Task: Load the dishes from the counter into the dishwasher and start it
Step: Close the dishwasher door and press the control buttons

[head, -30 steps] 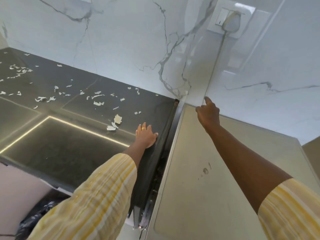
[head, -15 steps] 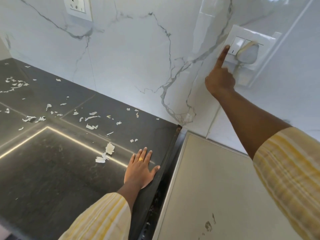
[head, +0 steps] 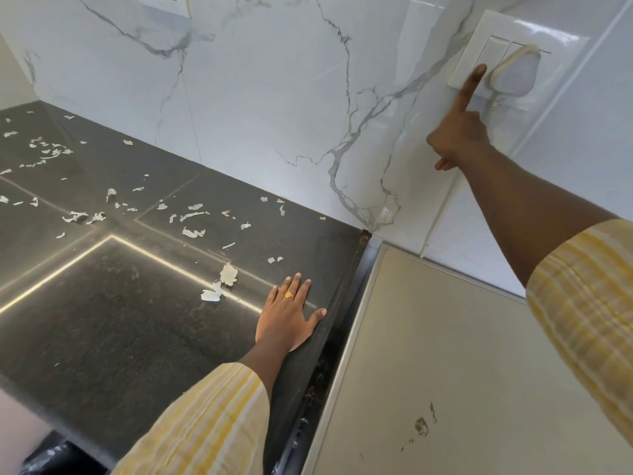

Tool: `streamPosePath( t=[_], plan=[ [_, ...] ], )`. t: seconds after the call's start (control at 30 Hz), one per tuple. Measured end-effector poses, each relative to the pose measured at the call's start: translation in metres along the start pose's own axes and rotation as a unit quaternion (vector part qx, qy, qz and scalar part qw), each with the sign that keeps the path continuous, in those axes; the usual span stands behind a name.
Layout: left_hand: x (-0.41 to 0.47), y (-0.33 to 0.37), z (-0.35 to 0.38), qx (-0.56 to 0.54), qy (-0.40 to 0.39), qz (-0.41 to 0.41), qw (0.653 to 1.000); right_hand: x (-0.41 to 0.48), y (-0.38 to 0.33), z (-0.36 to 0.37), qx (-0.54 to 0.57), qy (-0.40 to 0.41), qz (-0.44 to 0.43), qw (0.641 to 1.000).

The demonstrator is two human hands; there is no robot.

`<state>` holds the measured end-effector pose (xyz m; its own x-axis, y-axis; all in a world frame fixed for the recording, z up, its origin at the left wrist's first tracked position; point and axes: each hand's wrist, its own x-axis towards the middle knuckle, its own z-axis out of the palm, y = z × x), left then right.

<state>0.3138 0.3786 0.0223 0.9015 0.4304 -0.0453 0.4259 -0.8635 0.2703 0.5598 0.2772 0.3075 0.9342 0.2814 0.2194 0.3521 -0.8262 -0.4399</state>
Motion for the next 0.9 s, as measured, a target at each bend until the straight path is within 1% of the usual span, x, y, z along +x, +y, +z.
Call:
streamPosePath(
  t=[0.13,0.23,0.3,0.4,0.47,0.57,0.7,0.8,0.9],
  plan=[
    [0.0,0.001,0.0,-0.006,0.001,-0.002,1.0,-0.025,0.011,0.027,0.015,-0.077,0.021,0.997],
    [0.001,0.0,-0.001,-0.003,0.0,-0.001,1.0,-0.068,0.029,0.07,-0.014,-0.081,0.001,0.997],
    [0.001,0.0,-0.003,-0.013,-0.005,0.003,1.0,-0.107,0.042,0.093,-0.034,-0.103,-0.003,0.994],
    [-0.004,-0.002,-0.009,-0.11,0.006,0.025,0.994,-0.17,0.061,0.112,-0.054,-0.155,0.002,0.986],
    [-0.01,-0.008,-0.014,-0.149,-0.001,0.062,0.987,-0.208,0.07,0.118,-0.063,-0.176,0.018,0.982],
    [-0.027,-0.017,-0.016,-0.119,-0.059,0.118,0.984,-0.255,0.084,0.128,-0.07,-0.184,0.033,0.98],
    [-0.071,-0.018,-0.014,-0.126,-0.111,0.117,0.979,-0.311,0.097,0.127,-0.066,-0.177,0.056,0.98],
    [-0.115,-0.012,-0.019,-0.138,-0.15,0.14,0.969,-0.351,0.095,0.122,-0.073,-0.162,0.059,0.982],
    [-0.163,-0.008,-0.02,-0.167,-0.153,0.154,0.962,-0.391,0.093,0.119,-0.085,-0.148,0.06,0.984]
  ],
)
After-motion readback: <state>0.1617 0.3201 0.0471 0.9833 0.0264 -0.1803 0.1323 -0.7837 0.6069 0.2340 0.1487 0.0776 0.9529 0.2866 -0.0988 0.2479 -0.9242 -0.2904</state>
